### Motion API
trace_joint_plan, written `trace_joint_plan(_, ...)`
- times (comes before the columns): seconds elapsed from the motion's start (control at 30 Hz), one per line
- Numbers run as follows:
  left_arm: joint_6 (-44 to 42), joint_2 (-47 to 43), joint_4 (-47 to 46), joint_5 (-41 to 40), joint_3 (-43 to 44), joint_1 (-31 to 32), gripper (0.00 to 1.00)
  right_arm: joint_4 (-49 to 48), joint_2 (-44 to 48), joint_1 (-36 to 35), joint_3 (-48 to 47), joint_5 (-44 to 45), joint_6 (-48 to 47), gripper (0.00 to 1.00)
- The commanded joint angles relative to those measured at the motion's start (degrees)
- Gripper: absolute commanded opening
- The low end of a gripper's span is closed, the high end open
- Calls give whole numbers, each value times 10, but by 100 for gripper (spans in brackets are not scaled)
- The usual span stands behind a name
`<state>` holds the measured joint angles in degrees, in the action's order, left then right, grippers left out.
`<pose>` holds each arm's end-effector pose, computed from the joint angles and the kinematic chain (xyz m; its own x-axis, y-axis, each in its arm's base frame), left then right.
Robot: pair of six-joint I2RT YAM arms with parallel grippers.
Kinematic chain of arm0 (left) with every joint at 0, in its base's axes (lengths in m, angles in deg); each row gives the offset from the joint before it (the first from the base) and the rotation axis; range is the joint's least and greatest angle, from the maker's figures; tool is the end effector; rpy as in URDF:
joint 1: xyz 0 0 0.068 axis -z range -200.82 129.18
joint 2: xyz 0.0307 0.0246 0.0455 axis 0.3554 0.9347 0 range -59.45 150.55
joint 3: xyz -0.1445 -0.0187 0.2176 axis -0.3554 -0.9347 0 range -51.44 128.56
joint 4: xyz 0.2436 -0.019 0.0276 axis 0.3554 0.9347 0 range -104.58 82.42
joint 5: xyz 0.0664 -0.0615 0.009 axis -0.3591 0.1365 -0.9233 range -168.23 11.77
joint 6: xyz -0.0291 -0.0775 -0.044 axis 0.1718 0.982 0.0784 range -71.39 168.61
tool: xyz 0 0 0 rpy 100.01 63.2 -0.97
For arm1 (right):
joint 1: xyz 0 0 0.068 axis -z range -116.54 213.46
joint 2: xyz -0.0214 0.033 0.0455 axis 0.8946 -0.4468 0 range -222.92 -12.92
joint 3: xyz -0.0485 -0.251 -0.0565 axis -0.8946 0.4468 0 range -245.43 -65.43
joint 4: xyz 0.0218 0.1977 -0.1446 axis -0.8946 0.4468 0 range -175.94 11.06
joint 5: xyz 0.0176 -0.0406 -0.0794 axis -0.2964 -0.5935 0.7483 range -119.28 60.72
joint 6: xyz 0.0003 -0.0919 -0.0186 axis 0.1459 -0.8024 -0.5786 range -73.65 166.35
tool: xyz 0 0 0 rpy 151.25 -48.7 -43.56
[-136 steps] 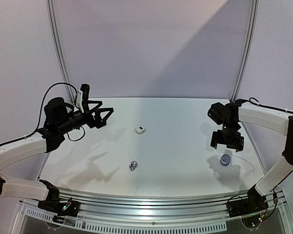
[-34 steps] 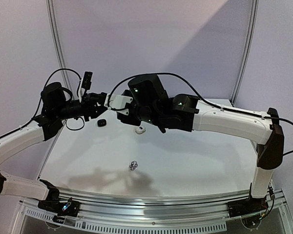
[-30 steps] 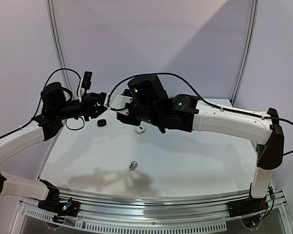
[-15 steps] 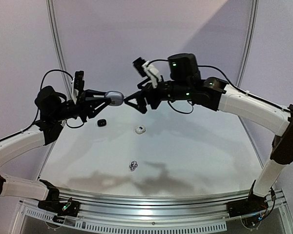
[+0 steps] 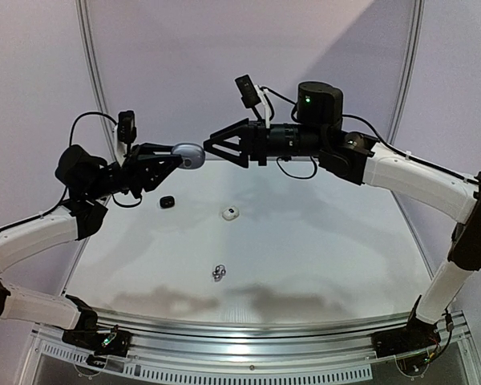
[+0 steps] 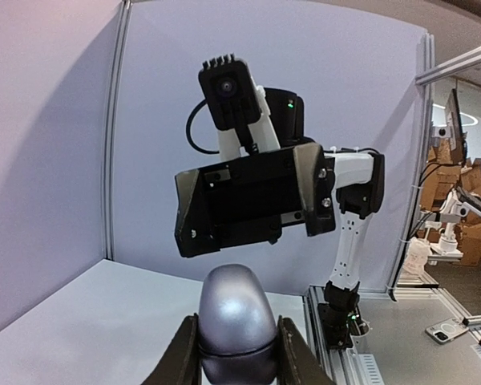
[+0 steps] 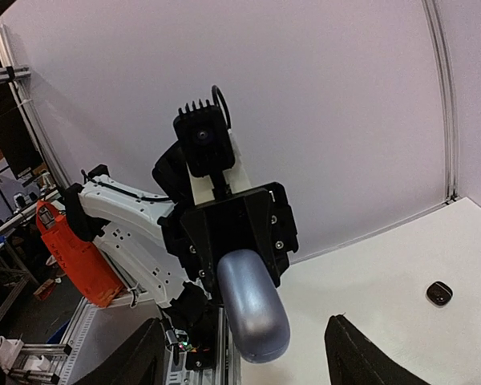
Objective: Insert the wireless bluetooth earbuds into the charging case
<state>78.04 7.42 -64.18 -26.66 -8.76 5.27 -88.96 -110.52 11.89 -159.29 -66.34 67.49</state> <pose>0.2114 -0.1773 0.3614 -0.1109 -0.2858 -0.9518 0.9809 0.1226 -0.1511 0.2251 0.3658 0.4072 -0.3678 -0.0004 -0.9299 -0.9296 0.0258 0.3677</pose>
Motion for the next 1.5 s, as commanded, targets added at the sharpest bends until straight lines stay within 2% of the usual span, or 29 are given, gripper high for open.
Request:
trace_joint_plan(0.0,16,1,-20,-9,1,7,0,27,-36,-10,-45,-17,-24,67)
trace_joint_plan(0.17,16,1,-30,-6,-2,7,0,78,-64,-17,-74,-7,-41,63)
trace_joint_plan(0.63,16,1,-31,-10,-7,7,0,86,-81,-22,-101,-38,-48,19)
trace_joint_plan(0.77,13,3,-23,-11,-7,7,0,96,-85,-22,-114,-45,-47,1)
trace_joint_plan(0.8,12,3,-18,-13,-7,7,0,100,-85,-22,-117,-45,-49,0)
trace_joint_plan(0.83,10,2,-7,-18,-6,7,3,102,-84,-23,-119,-44,-50,0)
trace_joint_plan(0.9,-3,-1,20,-23,-3,8,41,114,-82,-23,-126,-38,-58,0)
trace_joint_plan(0.93,-11,-2,38,-20,-1,6,56,125,-78,-22,-131,-33,-66,0)
trace_joint_plan(0.97,-19,-4,53,-14,2,5,63,140,-76,-23,-137,-26,-74,0)
trace_joint_plan(1.03,-37,-6,82,7,7,1,68,177,-70,-27,-154,-5,-104,0)
trace_joint_plan(1.1,-61,-6,113,40,16,-2,66,236,-66,-35,-181,22,-151,0)
trace_joint_plan(1.27,-81,-5,141,75,30,-7,43,328,-82,-50,-239,60,-231,0)
trace_joint_plan(1.47,-80,-6,104,83,34,-7,44,348,-87,-60,-250,85,-257,0)
